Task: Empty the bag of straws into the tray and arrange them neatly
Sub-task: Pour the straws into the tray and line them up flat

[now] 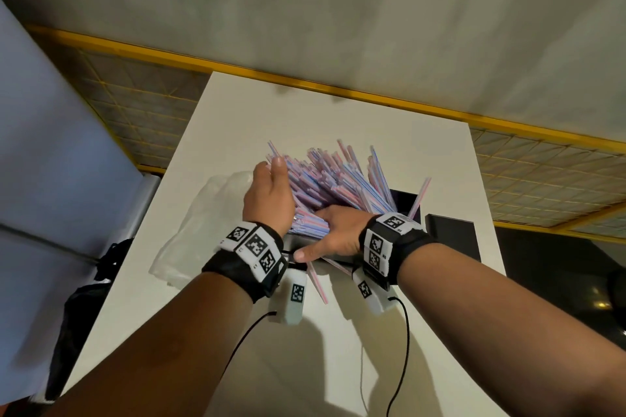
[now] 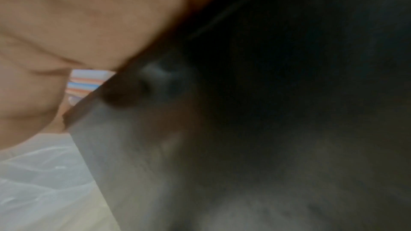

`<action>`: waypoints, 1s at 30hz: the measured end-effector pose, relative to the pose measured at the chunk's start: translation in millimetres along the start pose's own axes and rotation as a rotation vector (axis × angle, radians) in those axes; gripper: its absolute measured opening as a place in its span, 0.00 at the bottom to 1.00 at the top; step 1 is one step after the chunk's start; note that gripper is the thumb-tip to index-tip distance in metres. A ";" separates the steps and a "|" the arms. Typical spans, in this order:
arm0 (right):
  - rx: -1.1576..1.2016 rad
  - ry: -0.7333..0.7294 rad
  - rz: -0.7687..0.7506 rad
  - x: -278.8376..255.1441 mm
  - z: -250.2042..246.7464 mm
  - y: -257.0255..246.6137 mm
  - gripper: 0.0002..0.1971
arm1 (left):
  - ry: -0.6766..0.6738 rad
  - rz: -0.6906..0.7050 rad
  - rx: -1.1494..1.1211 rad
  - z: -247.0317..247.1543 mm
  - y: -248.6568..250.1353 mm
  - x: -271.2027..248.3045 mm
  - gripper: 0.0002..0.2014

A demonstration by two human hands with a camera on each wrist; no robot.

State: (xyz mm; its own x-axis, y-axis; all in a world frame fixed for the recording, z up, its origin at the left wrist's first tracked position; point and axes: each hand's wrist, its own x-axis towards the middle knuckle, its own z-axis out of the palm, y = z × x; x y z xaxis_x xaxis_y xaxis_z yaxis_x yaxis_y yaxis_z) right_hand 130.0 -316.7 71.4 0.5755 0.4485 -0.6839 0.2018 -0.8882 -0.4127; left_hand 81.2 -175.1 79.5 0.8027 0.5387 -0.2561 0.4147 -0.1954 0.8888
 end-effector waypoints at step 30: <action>0.151 -0.161 0.052 18.3 1.3 -12.1 0.49 | -0.137 -0.063 -0.114 13.1 -24.0 -17.8 0.42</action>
State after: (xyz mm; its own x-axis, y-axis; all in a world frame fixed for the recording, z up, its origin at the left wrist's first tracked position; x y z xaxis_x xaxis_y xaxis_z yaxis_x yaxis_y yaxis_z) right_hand 137.1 -297.6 63.1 0.4458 0.4229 -0.7889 0.0469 -0.8912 -0.4512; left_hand 62.6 -190.8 57.7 0.8308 0.4284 -0.3553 0.4210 -0.0663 0.9046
